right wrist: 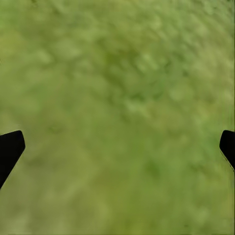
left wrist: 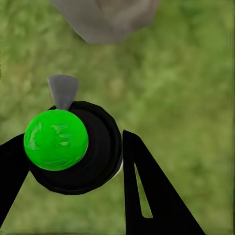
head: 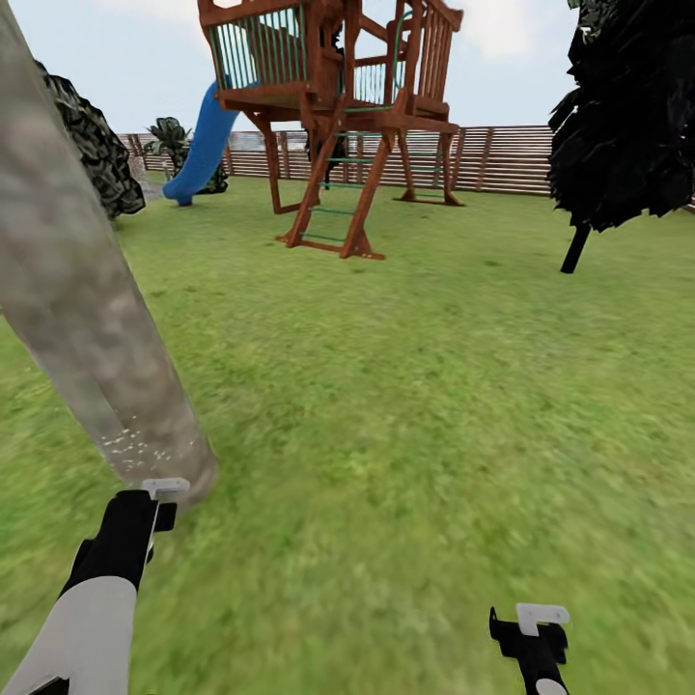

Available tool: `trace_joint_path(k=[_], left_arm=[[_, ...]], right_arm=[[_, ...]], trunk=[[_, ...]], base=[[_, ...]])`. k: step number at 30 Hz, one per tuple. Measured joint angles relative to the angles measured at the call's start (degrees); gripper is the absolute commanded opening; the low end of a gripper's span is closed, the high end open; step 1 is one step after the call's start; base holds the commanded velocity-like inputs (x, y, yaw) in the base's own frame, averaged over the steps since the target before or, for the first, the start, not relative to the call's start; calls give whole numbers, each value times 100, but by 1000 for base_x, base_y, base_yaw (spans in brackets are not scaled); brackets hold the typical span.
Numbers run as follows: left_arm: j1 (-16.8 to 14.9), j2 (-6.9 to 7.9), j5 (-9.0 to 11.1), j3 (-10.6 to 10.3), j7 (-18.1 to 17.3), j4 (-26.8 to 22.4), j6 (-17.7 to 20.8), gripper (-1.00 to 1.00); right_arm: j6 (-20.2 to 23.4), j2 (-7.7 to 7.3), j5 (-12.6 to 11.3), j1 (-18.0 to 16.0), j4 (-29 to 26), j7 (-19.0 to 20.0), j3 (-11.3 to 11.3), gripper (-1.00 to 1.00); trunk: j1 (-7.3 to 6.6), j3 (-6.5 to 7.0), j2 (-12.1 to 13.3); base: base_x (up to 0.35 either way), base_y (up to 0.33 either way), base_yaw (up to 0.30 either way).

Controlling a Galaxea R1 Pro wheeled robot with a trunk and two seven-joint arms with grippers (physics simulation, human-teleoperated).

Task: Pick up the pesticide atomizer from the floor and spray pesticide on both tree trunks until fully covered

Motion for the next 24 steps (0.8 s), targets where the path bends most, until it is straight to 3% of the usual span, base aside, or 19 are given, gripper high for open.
trace_joint_path(k=[24], left_arm=[[1,5,10,11,9,0,-9,-100]], right_arm=[[0,0,0,0,0,4,0,100]], trunk=[[-1,0,0]], base=[[166,-253,277]])
